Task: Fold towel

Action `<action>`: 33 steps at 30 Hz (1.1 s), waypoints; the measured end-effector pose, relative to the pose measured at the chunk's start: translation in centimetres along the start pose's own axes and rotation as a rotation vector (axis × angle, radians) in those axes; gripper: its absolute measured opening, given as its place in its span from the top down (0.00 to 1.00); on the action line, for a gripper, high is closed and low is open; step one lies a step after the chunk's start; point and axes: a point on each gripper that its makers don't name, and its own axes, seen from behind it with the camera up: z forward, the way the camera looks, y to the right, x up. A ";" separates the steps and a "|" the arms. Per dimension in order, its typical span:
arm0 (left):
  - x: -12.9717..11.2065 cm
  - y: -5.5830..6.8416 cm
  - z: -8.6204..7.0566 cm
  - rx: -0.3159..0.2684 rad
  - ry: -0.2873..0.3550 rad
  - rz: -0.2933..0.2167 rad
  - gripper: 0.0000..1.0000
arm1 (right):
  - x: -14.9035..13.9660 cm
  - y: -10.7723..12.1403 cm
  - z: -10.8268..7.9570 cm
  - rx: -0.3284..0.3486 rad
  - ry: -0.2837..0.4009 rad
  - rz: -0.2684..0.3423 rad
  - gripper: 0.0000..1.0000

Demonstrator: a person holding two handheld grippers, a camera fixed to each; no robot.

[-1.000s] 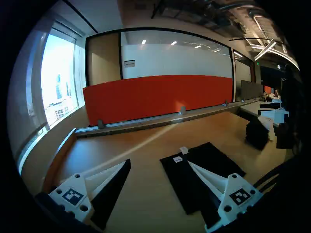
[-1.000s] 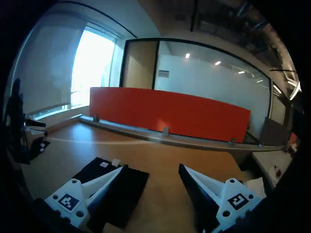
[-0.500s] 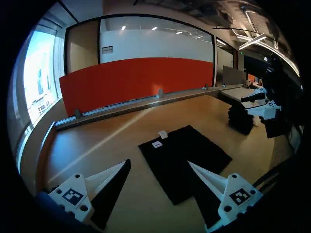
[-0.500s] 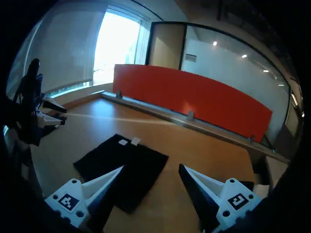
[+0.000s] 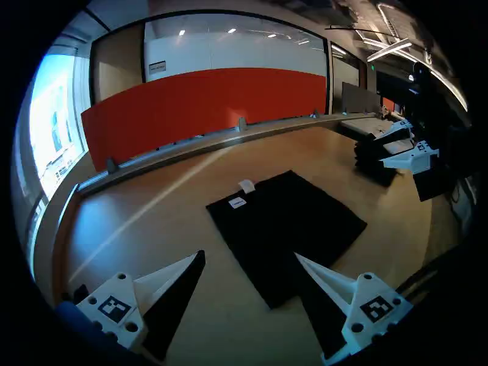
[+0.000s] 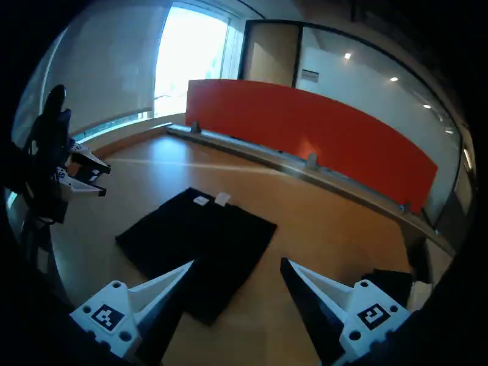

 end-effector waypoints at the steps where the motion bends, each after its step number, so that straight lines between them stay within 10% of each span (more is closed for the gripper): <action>1: -0.4 0.2 0.2 -0.003 -0.007 0.001 0.02 | -0.4 -0.2 0.2 0.003 -0.005 -0.002 0.00; 33: -10.2 3.3 5.3 -0.085 -0.205 0.066 0.03 | -12.3 -3.8 4.8 0.090 -0.195 -0.049 0.00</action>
